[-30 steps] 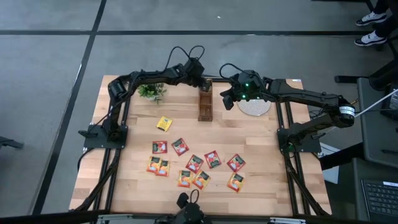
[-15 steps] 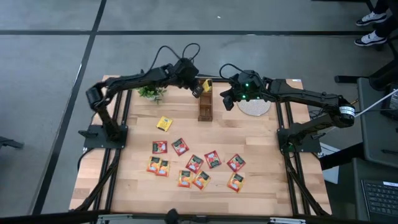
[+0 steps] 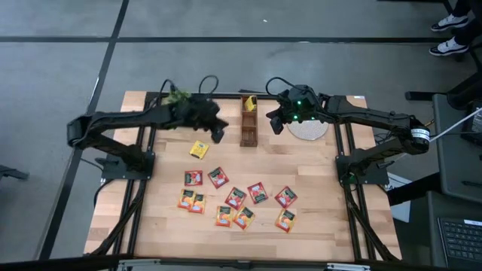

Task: Pick & Place Tea
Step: Put the yellow tea bag into the left section of the wooden organizer

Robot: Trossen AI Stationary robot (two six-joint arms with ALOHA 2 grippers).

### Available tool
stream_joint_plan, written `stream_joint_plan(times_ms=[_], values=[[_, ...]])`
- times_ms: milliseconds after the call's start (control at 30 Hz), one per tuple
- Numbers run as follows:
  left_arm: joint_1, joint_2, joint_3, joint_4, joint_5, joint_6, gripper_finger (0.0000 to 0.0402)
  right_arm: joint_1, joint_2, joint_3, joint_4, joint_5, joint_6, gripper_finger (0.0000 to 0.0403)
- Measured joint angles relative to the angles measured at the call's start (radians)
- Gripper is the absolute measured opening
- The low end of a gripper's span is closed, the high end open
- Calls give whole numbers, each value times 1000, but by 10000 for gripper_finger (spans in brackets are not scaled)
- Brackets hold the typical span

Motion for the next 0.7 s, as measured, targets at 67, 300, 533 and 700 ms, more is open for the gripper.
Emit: stream_joint_plan(times_ms=[67, 300, 533, 700], values=[[-36, -46, -49, -3, 0, 4, 10, 0, 0, 0, 0, -2, 0, 3], [-92, -167, -182, 2, 0, -83, 15, 0, 0, 0, 0, -27, 2, 11], [-88, -186, -209, -20, 4, -205, 80, 0, 0, 0, 0, -28, 5, 13], [-88, -186, -209, -38, 44, -204, 154, 0, 0, 0, 2, -68, 5, 4]])
